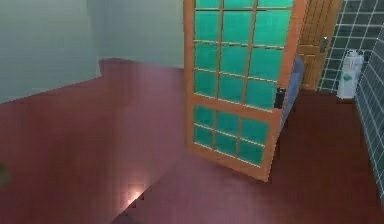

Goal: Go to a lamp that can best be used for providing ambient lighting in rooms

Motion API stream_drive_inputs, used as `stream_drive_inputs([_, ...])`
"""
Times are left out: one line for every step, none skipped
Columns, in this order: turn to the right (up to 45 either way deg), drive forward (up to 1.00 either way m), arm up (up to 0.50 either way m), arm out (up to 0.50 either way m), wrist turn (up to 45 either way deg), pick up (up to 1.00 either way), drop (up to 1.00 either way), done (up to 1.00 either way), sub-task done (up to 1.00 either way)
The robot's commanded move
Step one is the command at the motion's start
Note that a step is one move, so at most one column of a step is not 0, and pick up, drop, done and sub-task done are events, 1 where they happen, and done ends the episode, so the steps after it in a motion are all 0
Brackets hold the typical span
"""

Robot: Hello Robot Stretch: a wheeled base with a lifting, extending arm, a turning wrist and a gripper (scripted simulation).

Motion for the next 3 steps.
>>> stream_drive_inputs([-12.0,0.0,0.0,0.0,0.0,0.0,0.0,0.0,0.0])
stream_drive_inputs([0.0,0.2,0.0,0.0,0.0,0.0,0.0,0.0,0.0])
stream_drive_inputs([6.0,0.0,0.0,0.0,0.0,0.0,0.0,0.0,0.0])
